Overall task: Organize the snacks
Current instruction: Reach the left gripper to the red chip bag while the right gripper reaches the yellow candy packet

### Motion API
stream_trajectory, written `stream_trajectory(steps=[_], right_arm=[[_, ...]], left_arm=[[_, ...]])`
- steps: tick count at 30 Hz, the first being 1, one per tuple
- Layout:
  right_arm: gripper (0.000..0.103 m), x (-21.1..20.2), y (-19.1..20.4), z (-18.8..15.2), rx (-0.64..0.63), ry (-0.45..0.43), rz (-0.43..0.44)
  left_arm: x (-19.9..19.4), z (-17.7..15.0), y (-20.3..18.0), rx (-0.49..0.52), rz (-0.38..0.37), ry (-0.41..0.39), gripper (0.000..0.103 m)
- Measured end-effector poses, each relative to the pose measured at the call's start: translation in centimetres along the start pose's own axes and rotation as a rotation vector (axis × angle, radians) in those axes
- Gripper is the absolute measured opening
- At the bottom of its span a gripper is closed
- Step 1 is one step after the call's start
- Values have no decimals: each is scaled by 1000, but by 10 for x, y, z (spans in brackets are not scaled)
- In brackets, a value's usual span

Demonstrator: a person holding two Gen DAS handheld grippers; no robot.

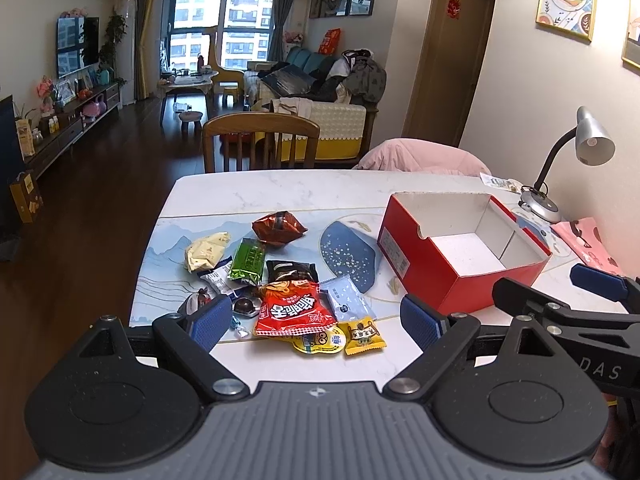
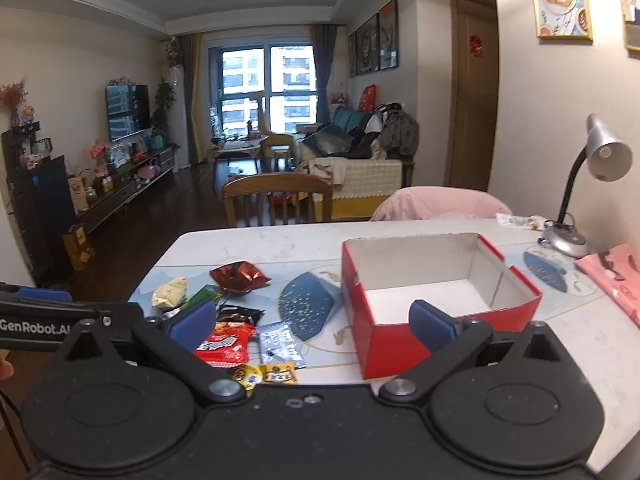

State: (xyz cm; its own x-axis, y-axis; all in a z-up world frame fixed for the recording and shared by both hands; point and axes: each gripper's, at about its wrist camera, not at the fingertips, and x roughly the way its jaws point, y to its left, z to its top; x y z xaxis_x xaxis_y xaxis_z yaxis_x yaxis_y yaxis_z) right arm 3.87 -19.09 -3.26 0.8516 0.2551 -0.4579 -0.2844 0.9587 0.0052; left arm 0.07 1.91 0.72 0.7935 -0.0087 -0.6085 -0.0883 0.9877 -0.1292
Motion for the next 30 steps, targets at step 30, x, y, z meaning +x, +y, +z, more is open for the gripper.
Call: stream_trajectory(steps=[30], right_arm=[[87,151,-6,-37,-241,383,243]], left_arm=[[119,-1,31,-140,154,285,91]])
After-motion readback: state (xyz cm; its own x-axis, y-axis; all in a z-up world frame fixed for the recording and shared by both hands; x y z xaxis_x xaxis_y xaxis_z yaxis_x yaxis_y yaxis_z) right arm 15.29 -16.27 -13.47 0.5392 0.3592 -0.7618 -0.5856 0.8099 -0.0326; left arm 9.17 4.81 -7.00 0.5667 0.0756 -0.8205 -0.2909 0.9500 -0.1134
